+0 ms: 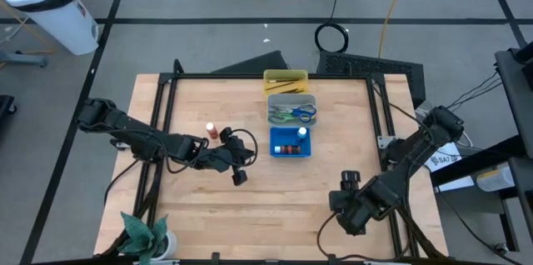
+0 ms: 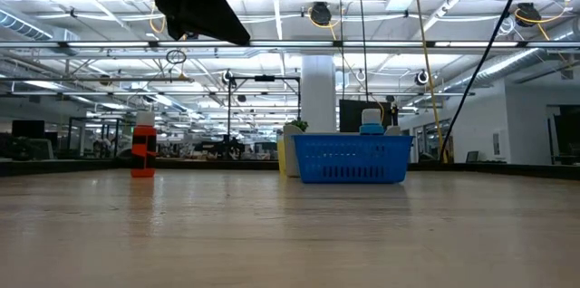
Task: Pick & Place Paint Supplies
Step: Put the yellow paint bottle into the blue bin
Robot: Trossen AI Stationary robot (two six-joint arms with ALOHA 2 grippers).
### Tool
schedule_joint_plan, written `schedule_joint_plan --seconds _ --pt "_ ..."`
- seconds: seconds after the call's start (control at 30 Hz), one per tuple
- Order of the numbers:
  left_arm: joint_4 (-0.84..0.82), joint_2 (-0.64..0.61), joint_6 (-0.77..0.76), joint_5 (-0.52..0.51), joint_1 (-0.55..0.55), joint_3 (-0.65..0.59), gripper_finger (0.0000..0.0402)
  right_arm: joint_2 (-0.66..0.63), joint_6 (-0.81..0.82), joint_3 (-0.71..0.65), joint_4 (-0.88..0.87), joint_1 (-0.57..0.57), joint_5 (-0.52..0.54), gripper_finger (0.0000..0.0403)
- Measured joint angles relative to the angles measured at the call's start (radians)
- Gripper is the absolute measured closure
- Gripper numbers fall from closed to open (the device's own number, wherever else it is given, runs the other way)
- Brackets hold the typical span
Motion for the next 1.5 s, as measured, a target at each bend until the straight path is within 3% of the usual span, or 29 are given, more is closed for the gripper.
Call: schedule_joint_plan --seconds 0.5,0.63,0.93,1.27,1.5 --pt "0.000 0.000 0.001 -0.002 0.000 0.000 0.0364 0.001 0.036 -0.152 0.182 -0.001 -0.066 0.0143" --pt "0.000 0.000 0.001 -0.002 0.000 0.000 0.0364 0.001 0.037 -0.184 0.202 -0.001 -0.120 0.0164" --pt "0.000 0.000 0.000 -0.002 0.000 0.000 0.0364 0.001 0.038 -0.197 0.226 -0.001 -0.117 0.0243" --pt "0.000 0.000 0.001 -0.003 0.000 0.000 0.0364 -0.001 0.032 -0.197 0.239 -0.042 -0.149 0.0296" --pt "0.000 0.000 0.002 -0.013 0.000 0.000 0.0364 -0.057 -0.162 -0.138 0.254 -0.161 -0.190 0.0296"
